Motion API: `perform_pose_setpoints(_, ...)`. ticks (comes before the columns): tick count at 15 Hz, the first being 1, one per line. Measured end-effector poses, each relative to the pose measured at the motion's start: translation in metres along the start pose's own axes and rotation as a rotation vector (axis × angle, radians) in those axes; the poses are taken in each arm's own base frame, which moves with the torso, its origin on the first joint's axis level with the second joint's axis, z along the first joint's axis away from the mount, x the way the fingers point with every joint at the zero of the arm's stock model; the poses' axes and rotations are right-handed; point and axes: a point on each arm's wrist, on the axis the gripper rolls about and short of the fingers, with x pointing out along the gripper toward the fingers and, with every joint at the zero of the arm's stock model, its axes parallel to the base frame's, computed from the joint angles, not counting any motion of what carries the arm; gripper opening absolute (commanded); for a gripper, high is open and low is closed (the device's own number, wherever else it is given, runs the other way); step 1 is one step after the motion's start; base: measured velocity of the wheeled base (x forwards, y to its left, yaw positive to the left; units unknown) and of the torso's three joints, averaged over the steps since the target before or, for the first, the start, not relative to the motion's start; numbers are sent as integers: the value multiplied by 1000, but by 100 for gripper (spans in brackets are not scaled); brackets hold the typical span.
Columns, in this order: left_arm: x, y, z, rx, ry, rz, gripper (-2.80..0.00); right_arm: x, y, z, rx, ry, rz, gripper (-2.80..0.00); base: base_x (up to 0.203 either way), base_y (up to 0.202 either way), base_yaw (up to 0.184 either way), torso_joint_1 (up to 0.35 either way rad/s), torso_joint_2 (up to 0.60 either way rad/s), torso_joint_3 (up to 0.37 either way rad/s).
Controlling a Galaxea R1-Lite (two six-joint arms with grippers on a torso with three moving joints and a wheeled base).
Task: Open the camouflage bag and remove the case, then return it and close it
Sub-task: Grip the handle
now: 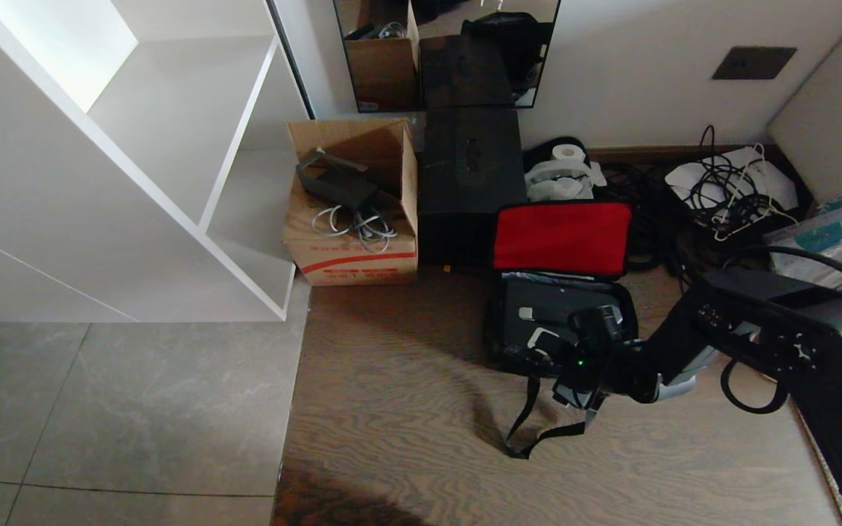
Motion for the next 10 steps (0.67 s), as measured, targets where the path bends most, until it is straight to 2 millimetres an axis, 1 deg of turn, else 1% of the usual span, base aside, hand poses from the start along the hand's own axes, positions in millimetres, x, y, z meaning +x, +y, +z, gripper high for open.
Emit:
perform_pose_setpoints(4, 0, 0, 0, 0, 0, 0, -280, 5, 3, -3, 21, 34, 34, 0, 0, 0, 0, 0, 0, 0)
perform_pose_setpoints(6, 0, 0, 0, 0, 0, 0, -280, 5, 4, -4, 46, 80, 80, 0, 0, 0, 0, 0, 0, 0)
perform_pose_setpoints(8, 0, 0, 0, 0, 0, 0, -280, 4, 1, 2, 107, 108, 105, 0, 0, 0, 0, 0, 0, 0)
perform_pose_setpoints(10, 0, 0, 0, 0, 0, 0, -280, 4, 2, 7, 167, 116, 122, 0, 0, 0, 0, 0, 0, 0)
